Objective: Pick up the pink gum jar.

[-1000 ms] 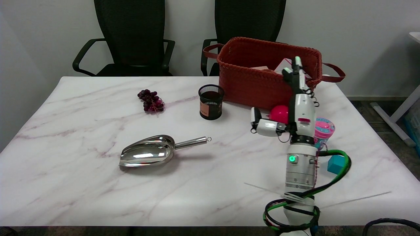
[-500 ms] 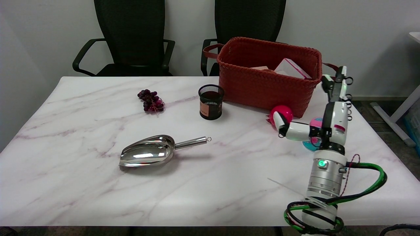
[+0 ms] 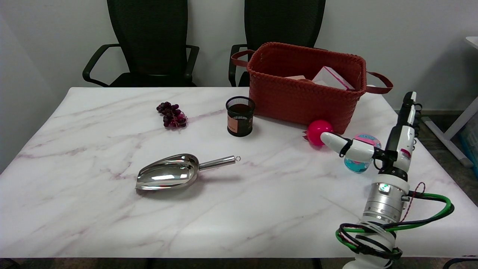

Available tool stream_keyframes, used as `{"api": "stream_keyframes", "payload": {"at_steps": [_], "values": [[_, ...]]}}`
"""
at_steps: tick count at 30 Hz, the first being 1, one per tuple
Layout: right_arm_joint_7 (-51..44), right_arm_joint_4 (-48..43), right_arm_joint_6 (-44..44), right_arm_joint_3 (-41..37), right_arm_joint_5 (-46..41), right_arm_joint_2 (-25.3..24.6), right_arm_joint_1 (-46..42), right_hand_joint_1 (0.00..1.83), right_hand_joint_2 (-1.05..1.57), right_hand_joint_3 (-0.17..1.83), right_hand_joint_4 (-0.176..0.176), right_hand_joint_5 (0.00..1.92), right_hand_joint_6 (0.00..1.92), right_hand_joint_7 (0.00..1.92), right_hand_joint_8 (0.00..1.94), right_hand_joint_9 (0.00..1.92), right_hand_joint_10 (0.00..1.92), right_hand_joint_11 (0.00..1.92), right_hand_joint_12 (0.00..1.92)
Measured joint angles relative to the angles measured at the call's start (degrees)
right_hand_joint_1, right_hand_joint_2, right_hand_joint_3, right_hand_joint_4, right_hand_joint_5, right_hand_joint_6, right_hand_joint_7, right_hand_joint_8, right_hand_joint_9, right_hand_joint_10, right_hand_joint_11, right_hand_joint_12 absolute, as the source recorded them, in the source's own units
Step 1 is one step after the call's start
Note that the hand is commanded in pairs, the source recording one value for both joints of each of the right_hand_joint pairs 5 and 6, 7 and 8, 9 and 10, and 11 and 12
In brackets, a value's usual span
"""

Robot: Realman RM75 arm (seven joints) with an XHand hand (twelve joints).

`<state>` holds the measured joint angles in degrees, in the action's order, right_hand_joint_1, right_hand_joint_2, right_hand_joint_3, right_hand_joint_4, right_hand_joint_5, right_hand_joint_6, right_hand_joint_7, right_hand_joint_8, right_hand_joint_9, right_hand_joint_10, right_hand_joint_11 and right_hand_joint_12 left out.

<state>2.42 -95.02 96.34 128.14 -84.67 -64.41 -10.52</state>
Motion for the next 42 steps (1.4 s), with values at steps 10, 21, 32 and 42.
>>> {"api": "stream_keyframes", "payload": {"at_steps": [10,21,32,42], "values": [[8.4,4.1,-1.7,-3.3,-5.6,0.6,0.2,1.17,0.07,0.2,0.0,0.0,0.0,0.0,0.0,0.0,0.0,0.0,0.0],[15.0,9.4,-7.1,-8.0,-10.9,0.8,0.7,1.16,0.09,0.25,0.0,0.0,0.0,0.0,0.0,0.0,0.0,0.0,0.0],[17.7,12.7,-12.0,-11.7,-14.6,0.9,1.4,1.2,0.13,0.26,0.0,0.0,0.0,0.0,0.0,0.02,0.02,0.0,0.0],[18.5,13.9,-16.6,-14.4,-16.5,0.9,1.7,1.24,0.13,0.38,0.0,0.0,0.0,0.0,0.0,0.04,0.04,0.0,0.0]]}}
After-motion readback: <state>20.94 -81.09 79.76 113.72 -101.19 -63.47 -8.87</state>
